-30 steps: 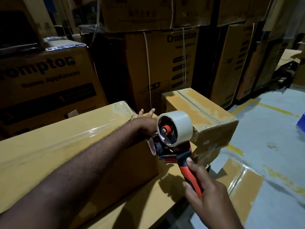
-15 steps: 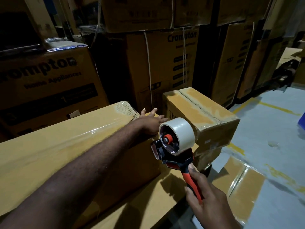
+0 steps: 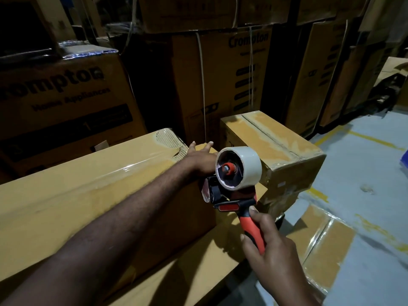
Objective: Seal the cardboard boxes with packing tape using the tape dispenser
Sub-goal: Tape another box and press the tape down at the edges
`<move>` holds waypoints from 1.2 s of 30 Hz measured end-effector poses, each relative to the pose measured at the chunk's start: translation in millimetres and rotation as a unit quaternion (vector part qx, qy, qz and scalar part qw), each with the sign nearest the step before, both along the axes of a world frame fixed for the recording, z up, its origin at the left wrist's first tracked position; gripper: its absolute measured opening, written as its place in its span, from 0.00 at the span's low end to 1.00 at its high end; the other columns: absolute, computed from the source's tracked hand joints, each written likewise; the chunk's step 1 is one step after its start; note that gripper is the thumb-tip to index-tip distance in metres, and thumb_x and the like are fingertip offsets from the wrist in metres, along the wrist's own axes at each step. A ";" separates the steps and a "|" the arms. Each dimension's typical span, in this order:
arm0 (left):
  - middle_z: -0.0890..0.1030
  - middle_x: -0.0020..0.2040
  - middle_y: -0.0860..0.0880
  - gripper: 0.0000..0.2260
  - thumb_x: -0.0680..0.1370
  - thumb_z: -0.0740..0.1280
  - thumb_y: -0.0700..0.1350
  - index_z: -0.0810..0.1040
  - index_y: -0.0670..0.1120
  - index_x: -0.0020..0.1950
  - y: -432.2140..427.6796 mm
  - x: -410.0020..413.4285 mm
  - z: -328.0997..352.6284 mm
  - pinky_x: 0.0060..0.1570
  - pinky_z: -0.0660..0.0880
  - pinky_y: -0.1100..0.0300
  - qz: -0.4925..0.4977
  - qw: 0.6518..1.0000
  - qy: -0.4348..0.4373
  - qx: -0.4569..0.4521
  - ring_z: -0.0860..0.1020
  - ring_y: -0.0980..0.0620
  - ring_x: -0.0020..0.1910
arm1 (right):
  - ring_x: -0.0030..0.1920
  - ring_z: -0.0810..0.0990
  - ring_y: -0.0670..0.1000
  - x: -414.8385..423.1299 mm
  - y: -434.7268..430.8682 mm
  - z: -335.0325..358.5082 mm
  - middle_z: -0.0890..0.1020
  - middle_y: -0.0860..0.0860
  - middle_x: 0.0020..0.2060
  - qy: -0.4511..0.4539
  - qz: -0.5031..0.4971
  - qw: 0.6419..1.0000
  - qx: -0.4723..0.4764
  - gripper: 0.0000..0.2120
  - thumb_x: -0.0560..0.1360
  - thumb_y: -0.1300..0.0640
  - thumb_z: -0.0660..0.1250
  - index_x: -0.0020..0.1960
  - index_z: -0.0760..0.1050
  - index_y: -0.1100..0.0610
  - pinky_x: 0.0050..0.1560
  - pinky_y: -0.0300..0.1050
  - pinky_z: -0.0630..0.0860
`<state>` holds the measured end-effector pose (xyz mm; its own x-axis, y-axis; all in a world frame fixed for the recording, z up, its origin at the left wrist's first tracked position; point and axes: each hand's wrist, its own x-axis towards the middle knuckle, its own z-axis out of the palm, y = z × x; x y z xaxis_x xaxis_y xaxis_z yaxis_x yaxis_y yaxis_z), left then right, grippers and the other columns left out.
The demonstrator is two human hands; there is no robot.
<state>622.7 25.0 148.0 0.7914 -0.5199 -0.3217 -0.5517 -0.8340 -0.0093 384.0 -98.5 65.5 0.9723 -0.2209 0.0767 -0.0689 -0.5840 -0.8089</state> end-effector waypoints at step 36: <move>0.64 0.79 0.57 0.20 0.86 0.54 0.55 0.66 0.56 0.77 74.8 -30.6 -6.5 0.74 0.36 0.32 -0.006 0.990 -0.071 -0.123 0.53 0.56 0.80 | 0.30 0.80 0.55 28.4 -5.0 6.0 0.81 0.60 0.45 0.082 -0.034 0.966 0.244 0.21 0.76 0.63 0.71 0.66 0.72 0.49 0.31 0.48 0.78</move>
